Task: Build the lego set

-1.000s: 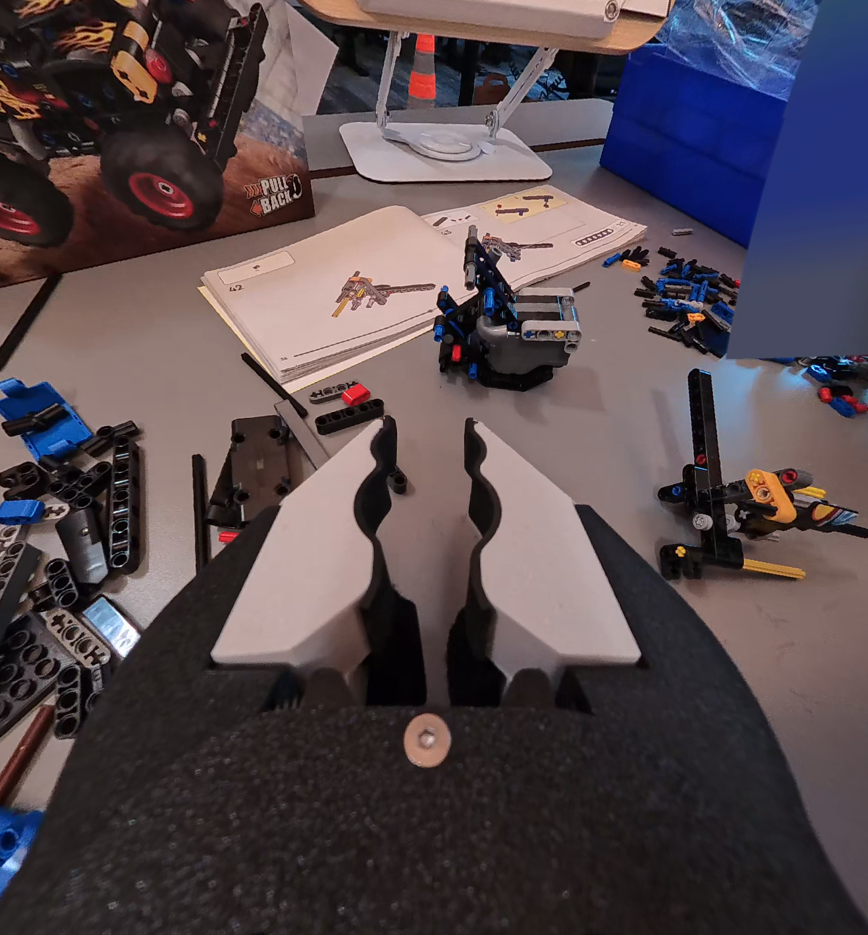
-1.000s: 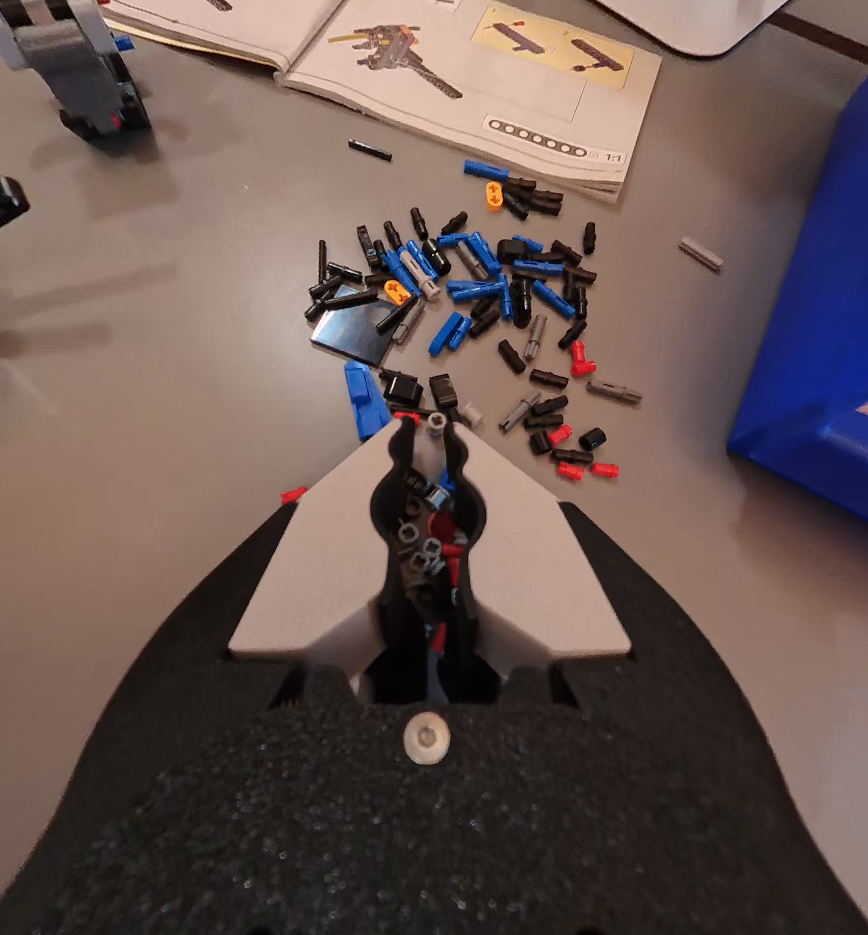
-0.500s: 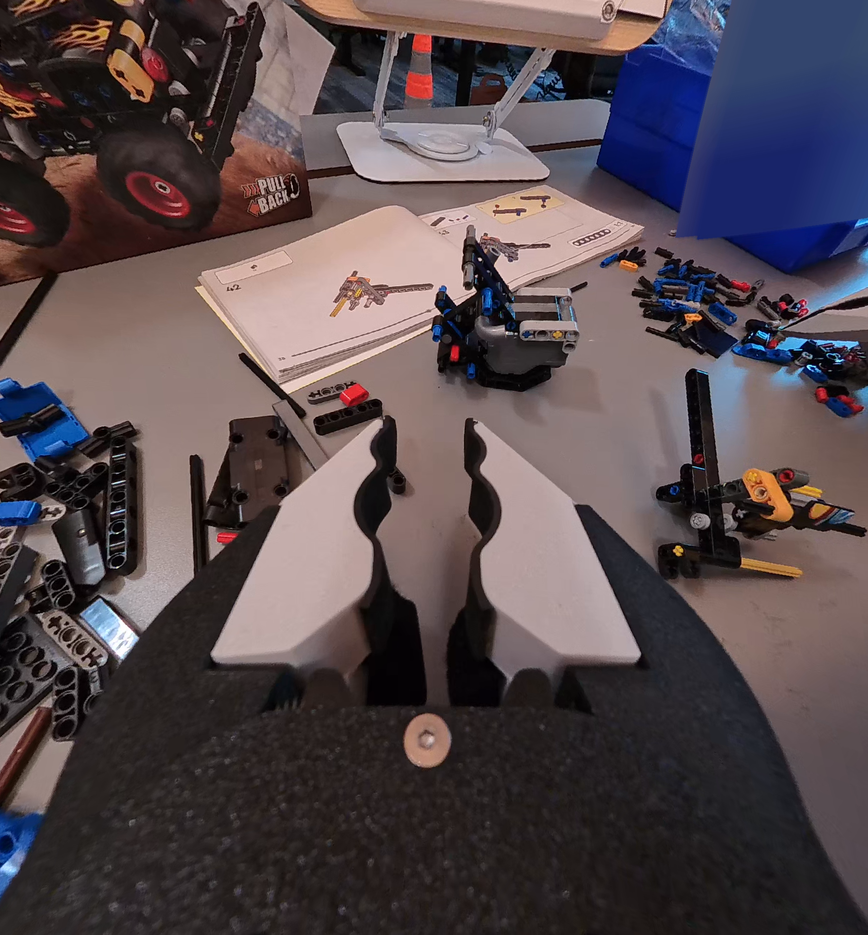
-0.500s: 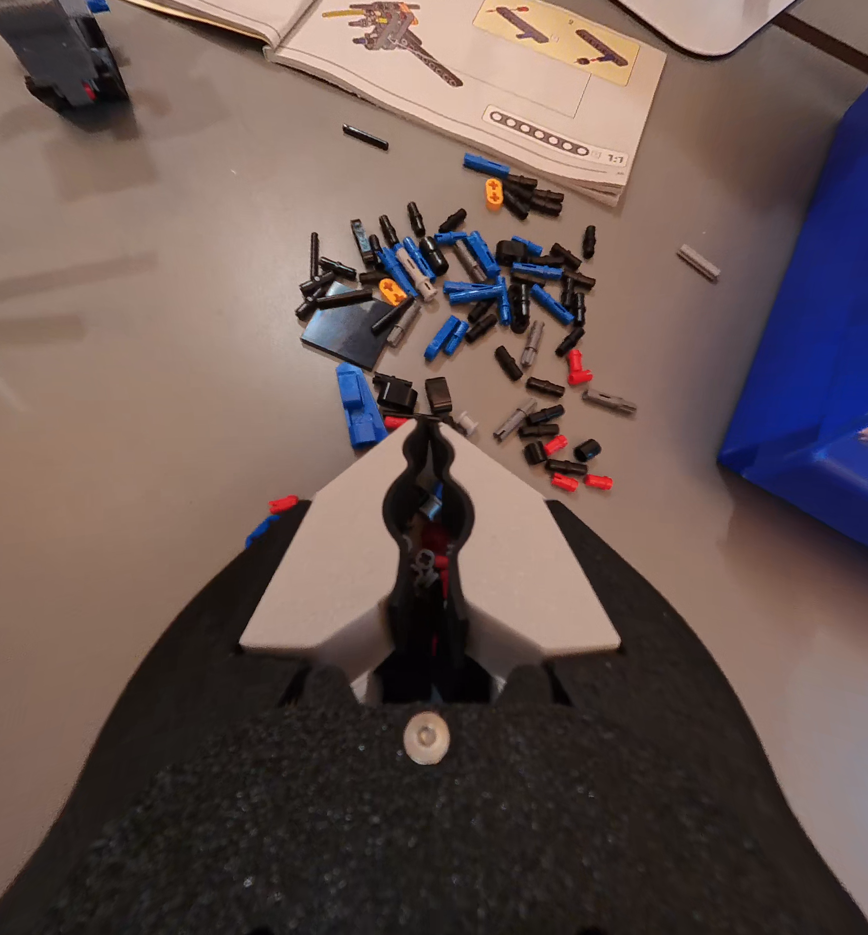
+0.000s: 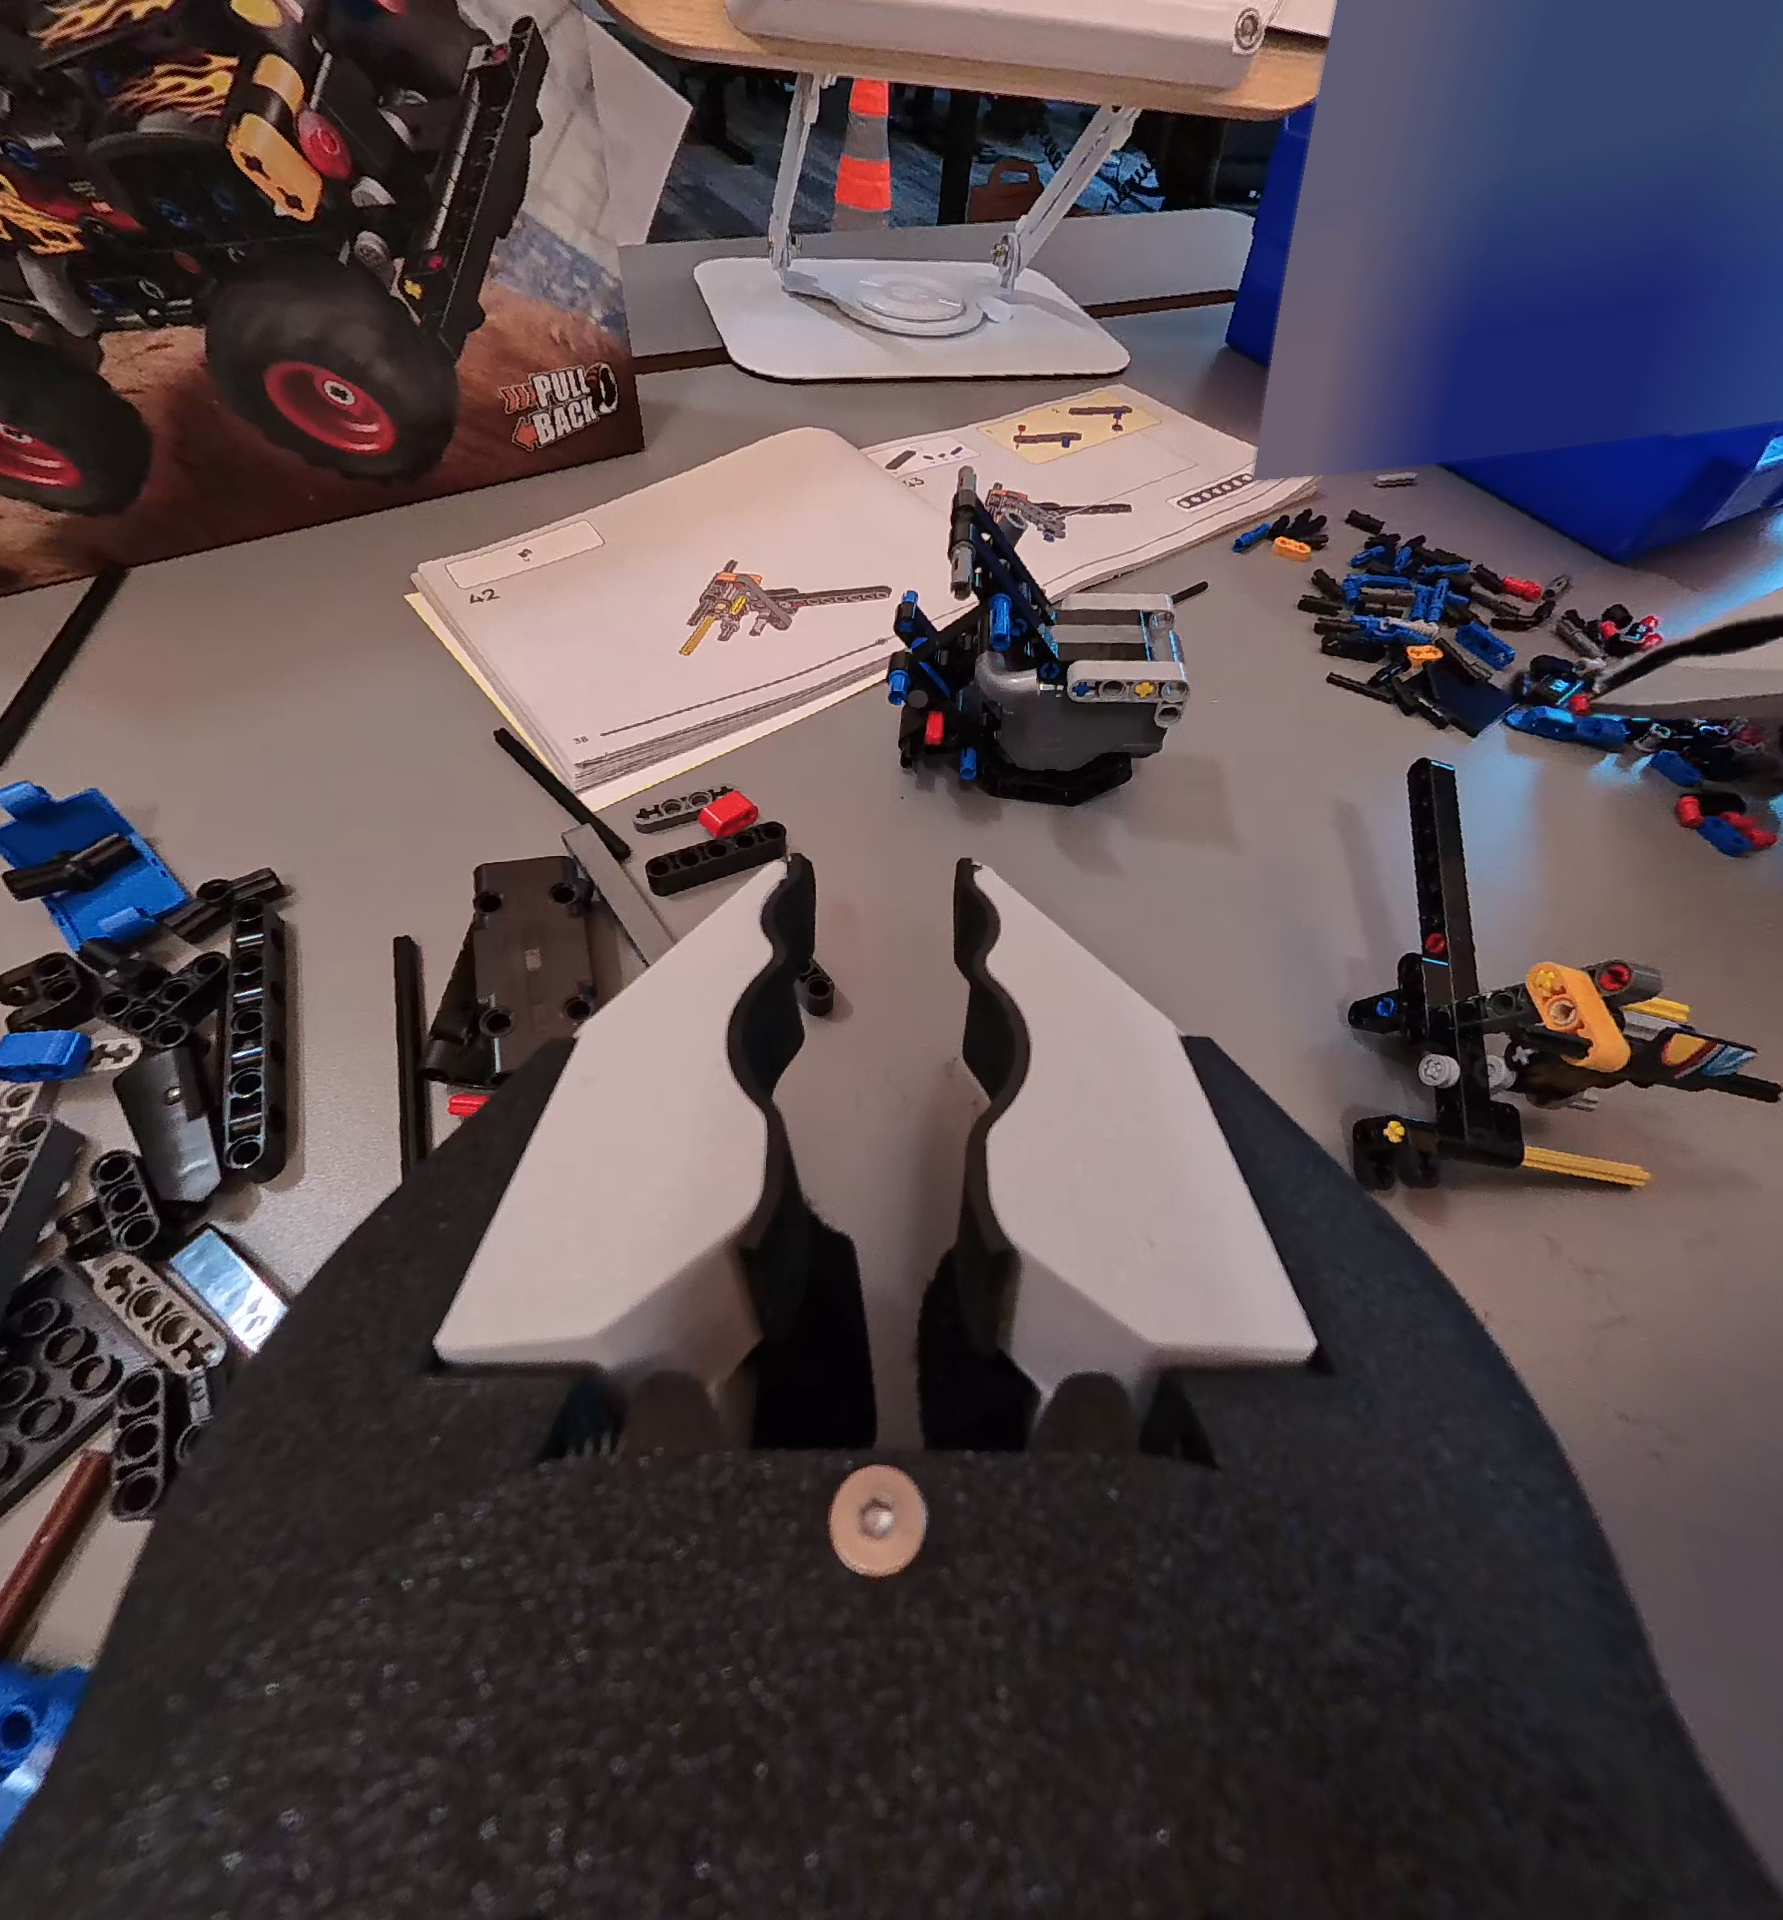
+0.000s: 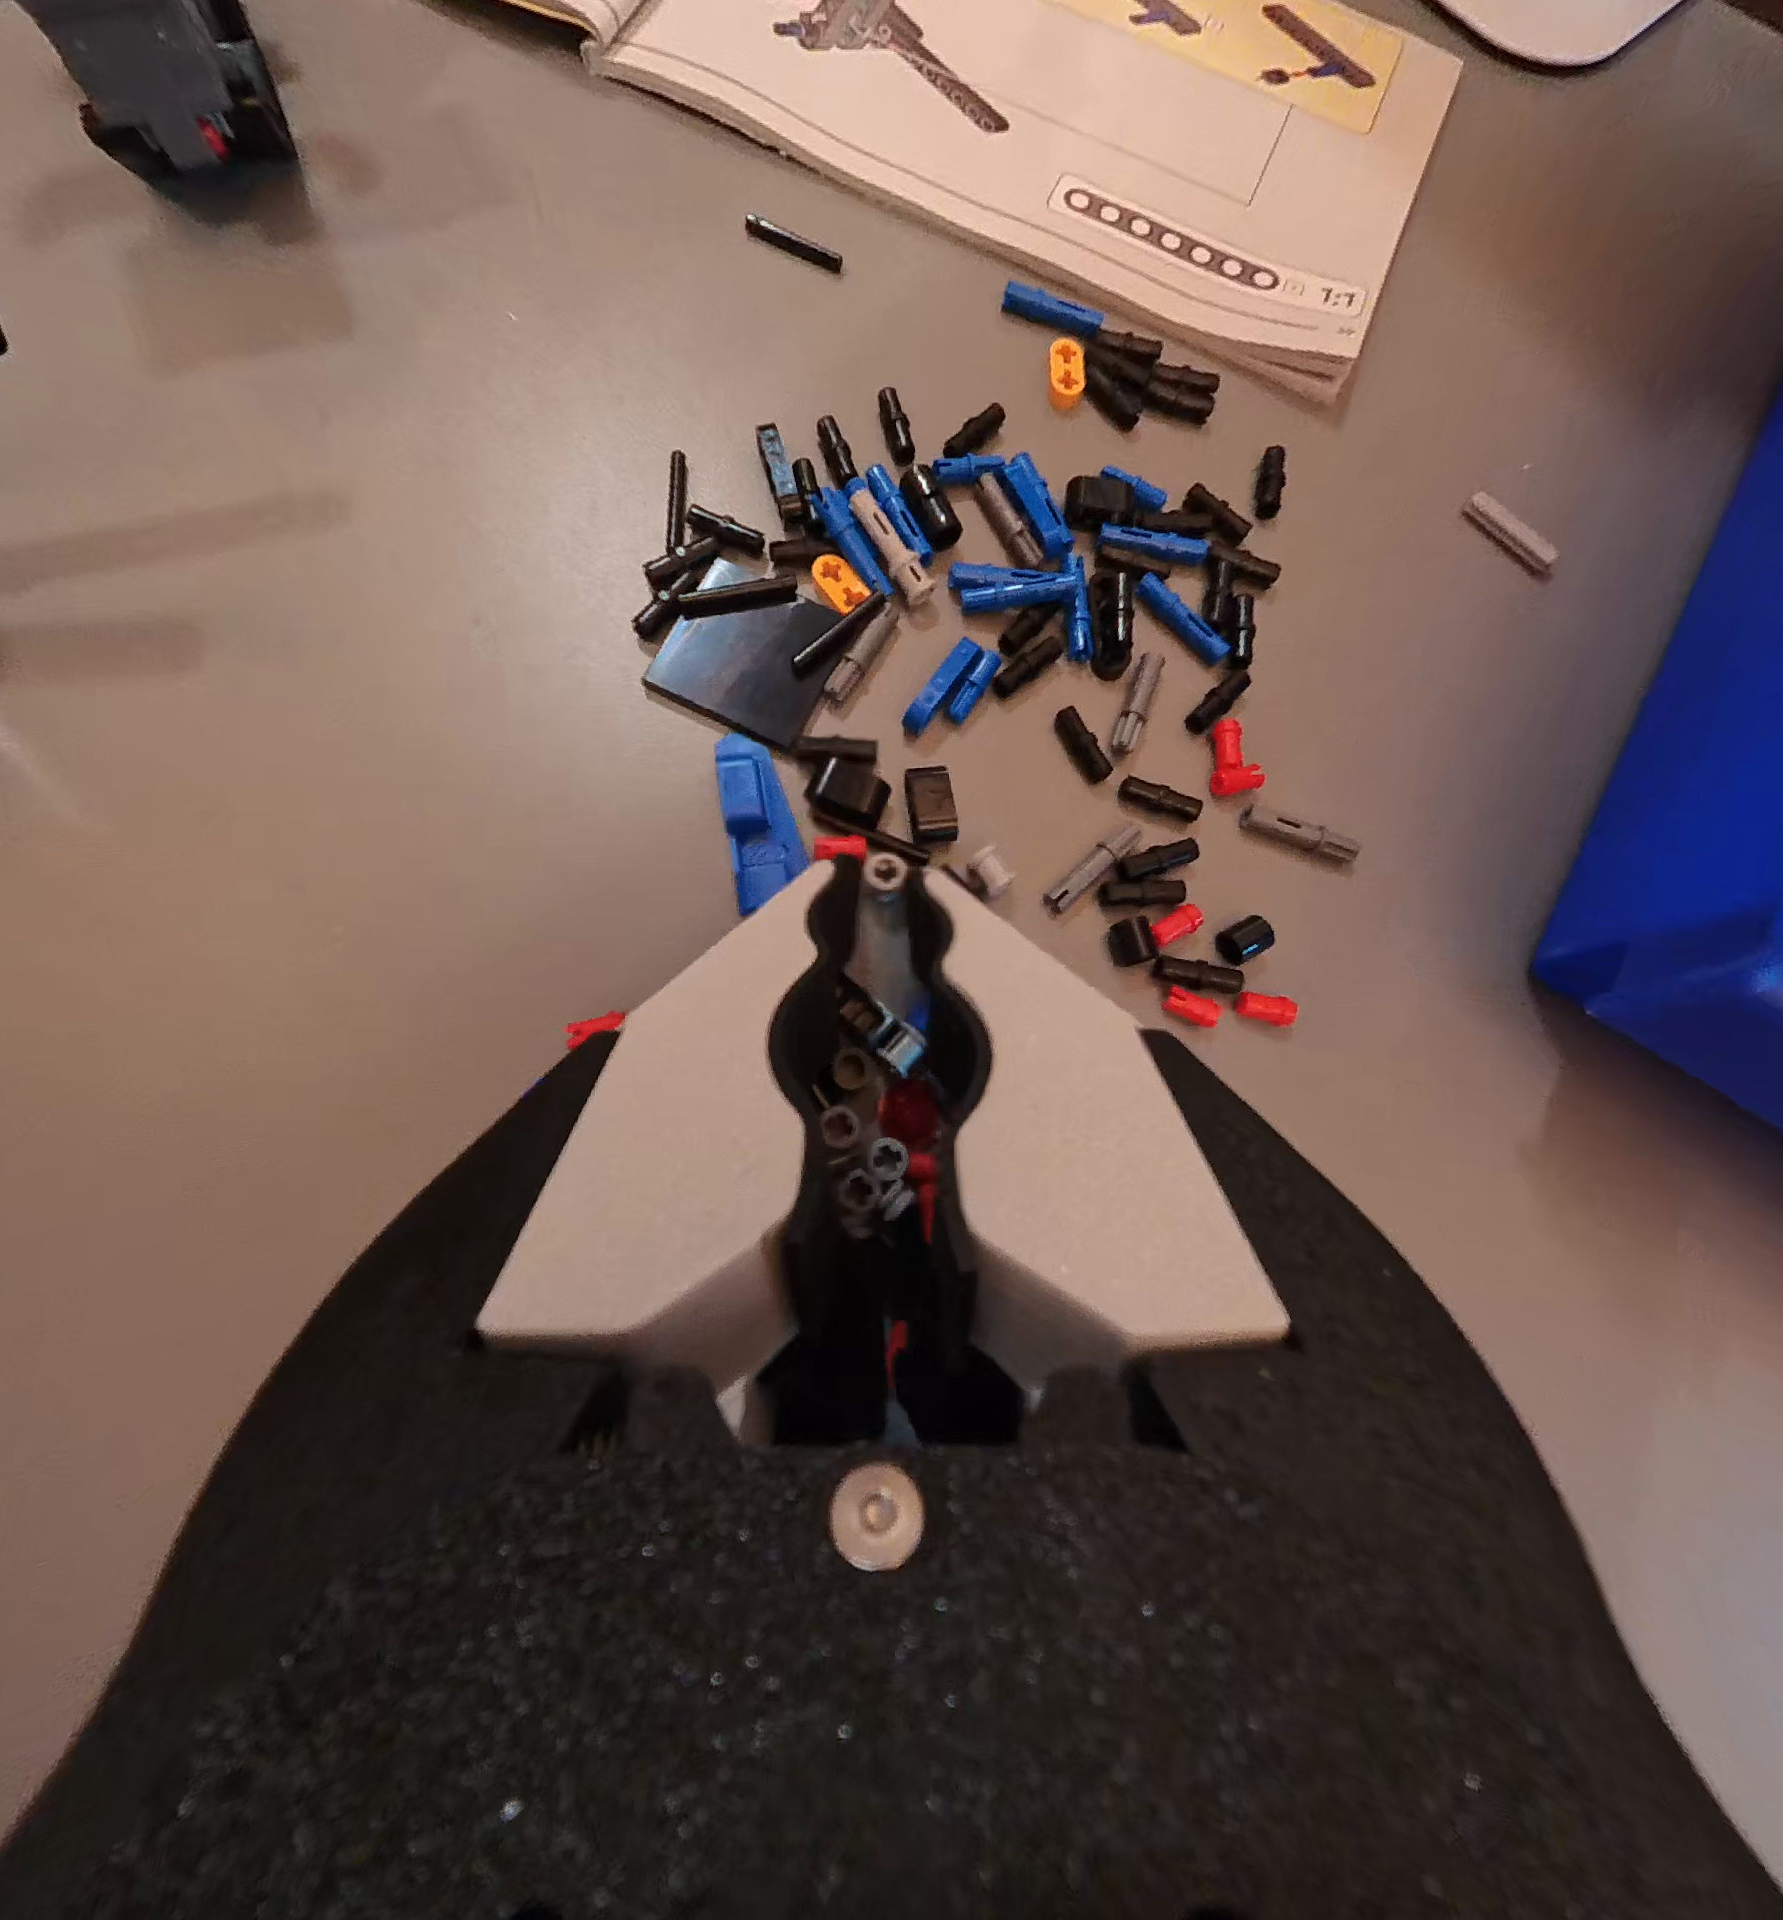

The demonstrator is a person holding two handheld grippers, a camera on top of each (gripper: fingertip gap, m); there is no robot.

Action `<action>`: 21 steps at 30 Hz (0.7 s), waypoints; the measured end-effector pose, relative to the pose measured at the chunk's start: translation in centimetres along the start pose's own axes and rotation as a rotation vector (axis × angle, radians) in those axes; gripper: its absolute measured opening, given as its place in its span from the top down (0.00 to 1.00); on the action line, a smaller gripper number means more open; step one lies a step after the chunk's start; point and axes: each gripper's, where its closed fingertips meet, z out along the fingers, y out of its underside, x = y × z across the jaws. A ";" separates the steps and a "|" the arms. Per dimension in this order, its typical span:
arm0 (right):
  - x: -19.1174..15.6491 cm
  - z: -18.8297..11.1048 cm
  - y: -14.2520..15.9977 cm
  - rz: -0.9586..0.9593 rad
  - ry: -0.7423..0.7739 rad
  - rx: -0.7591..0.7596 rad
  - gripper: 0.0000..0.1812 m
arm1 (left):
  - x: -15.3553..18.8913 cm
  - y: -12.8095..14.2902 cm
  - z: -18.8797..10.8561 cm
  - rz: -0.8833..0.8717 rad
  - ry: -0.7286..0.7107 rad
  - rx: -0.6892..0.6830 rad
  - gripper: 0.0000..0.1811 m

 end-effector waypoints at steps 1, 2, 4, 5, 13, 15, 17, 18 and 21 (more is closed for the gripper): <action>0.0 0.0 0.0 -0.001 -0.003 0.002 0.97 | 0.0 0.0 0.0 0.000 0.000 0.000 0.86; 0.0 -0.1 -0.1 0.001 -0.007 0.008 0.97 | 0.0 0.0 0.0 0.000 0.000 0.000 0.86; 0.1 -0.3 -0.4 0.019 -0.018 0.026 0.97 | 0.0 0.0 0.0 0.000 0.000 -0.001 0.86; 0.2 -0.6 -0.7 0.037 -0.028 0.046 0.97 | 0.0 0.0 0.0 0.001 0.000 -0.001 0.86; -0.9 -4.5 -5.4 0.444 -0.416 0.381 0.97 | 0.1 -0.3 -0.2 0.004 0.004 0.020 0.86; -1.4 -4.7 -5.8 0.406 -0.403 0.389 0.97 | 0.1 -0.3 -0.3 0.004 0.007 0.028 0.86; -2.6 -4.6 -6.3 0.314 -0.380 0.387 0.97 | 0.1 -0.4 -0.3 0.001 0.010 0.029 0.86; -3.4 -4.4 -6.6 0.254 -0.368 0.385 0.97 | 0.1 -0.3 -0.3 -0.003 0.014 0.025 0.86; -6.0 -3.0 -7.6 0.086 -0.323 0.377 0.97 | 0.0 -0.4 -0.3 -0.017 0.019 0.033 0.86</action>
